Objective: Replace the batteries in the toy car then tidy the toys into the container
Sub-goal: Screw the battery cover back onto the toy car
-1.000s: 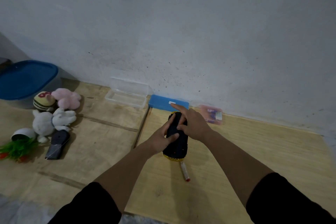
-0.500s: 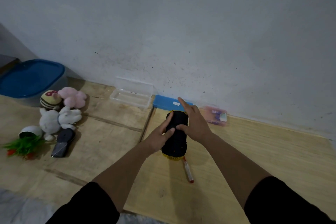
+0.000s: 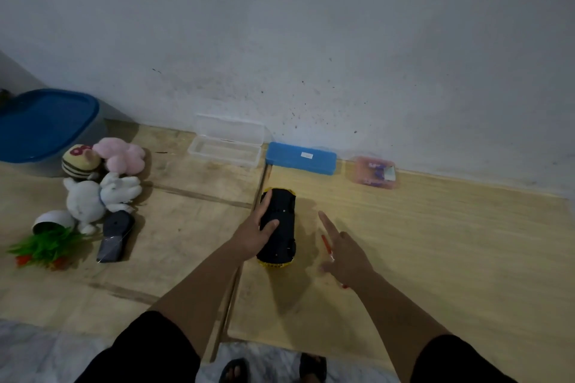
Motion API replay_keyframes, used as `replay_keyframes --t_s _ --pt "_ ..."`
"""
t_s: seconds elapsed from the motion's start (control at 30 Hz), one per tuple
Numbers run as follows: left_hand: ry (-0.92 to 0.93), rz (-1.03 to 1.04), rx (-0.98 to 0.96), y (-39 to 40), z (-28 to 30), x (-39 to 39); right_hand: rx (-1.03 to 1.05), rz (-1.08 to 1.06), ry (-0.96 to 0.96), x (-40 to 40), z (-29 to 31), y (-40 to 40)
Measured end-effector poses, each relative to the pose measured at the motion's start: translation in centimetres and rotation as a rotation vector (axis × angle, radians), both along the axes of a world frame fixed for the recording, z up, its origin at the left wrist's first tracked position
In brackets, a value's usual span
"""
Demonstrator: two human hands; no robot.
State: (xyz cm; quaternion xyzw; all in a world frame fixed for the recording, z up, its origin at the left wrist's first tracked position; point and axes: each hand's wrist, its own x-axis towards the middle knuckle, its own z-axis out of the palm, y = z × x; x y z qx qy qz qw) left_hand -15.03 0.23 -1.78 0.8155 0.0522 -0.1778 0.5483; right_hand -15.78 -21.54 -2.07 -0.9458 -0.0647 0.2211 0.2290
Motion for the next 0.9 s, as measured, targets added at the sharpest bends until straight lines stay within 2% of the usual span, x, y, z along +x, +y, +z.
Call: replay_keyframes --t_s 0.2,0.3,0.33,0.4,0.43,0.6,0.9 --pt "0.045 -0.046 0.003 0.6 -0.8 -0.8 -0.017 -0.075 -0.043 -2.0 -0.5 0.3" --pt "0.048 -0.075 0.020 0.3 -0.1 -0.1 0.015 -0.114 -0.058 0.1 1.5 -0.1" --pt "0.061 -0.067 0.017 0.4 -0.2 -0.1 0.055 -0.161 -0.068 0.7 1.9 0.0" --pt "-0.050 -0.249 0.001 5.6 3.8 -0.1 0.133 -0.392 -0.261 -1.5 7.4 5.0" --pt "-0.050 -0.254 -0.009 5.5 3.4 0.2 0.186 -0.418 -0.273 -1.1 8.4 5.0" --pt "-0.058 -0.271 0.007 4.6 4.0 -0.3 0.294 -0.419 -0.235 0.5 11.4 6.1" --pt "-0.090 -0.282 -0.028 6.8 5.4 -0.4 0.294 -0.271 -0.273 1.0 12.9 9.0"
